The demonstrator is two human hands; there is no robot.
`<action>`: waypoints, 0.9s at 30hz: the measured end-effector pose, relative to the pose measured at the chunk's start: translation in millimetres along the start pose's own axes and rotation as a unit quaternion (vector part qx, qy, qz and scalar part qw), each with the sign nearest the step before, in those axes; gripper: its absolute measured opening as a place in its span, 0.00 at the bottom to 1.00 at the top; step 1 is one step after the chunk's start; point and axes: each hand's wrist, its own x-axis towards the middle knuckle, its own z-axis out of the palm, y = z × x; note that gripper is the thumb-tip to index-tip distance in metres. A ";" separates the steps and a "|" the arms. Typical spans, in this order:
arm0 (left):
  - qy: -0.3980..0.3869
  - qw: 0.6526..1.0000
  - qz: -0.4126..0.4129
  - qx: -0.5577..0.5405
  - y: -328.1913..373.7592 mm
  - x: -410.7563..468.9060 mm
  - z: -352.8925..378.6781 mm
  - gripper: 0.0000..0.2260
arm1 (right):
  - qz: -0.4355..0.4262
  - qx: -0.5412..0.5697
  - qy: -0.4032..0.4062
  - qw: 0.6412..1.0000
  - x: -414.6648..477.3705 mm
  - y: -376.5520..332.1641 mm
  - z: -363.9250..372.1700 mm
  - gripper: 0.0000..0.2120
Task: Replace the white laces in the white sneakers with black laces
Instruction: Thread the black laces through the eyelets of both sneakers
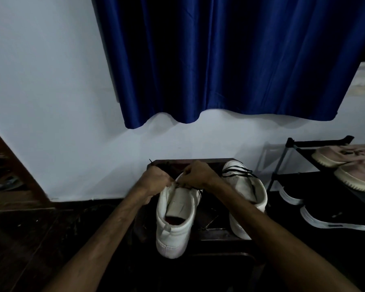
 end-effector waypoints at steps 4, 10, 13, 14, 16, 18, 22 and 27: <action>0.002 0.999 -0.012 -0.033 3.2 -11.0 4.7 0.04 | -0.026 -0.089 0.031 0.995 -5.1 -4.9 6.0 0.11; 0.007 0.995 0.019 -0.097 -17.3 -21.6 26.1 0.05 | -0.099 -0.087 -0.007 0.991 -7.9 11.3 -8.7 0.05; 0.065 0.993 0.028 -0.099 -27.5 -24.1 47.4 0.03 | -0.099 -0.082 -0.053 0.990 -7.8 11.6 -16.9 0.06; 0.081 0.992 0.029 -0.098 -30.0 -25.8 53.8 0.05 | -0.091 -0.081 -0.069 0.990 -8.5 9.4 -20.2 0.09; 0.111 0.989 0.027 -0.094 -36.6 -29.1 62.1 0.07 | -0.086 -0.096 -0.109 0.986 -11.5 6.5 -27.0 0.15; 0.137 0.985 0.029 -0.099 -40.5 -31.0 64.5 0.04 | -0.103 -0.125 -0.161 0.974 -16.1 4.4 -29.2 0.14; 0.134 0.978 0.044 -0.153 -37.8 -36.6 64.2 0.06 | -0.113 -0.128 -0.135 0.976 -19.2 19.3 -18.6 0.07; 0.112 0.932 -0.032 -0.343 -43.4 -45.7 46.6 0.05 | -0.103 -0.003 -0.058 0.993 -29.2 36.6 -4.7 0.09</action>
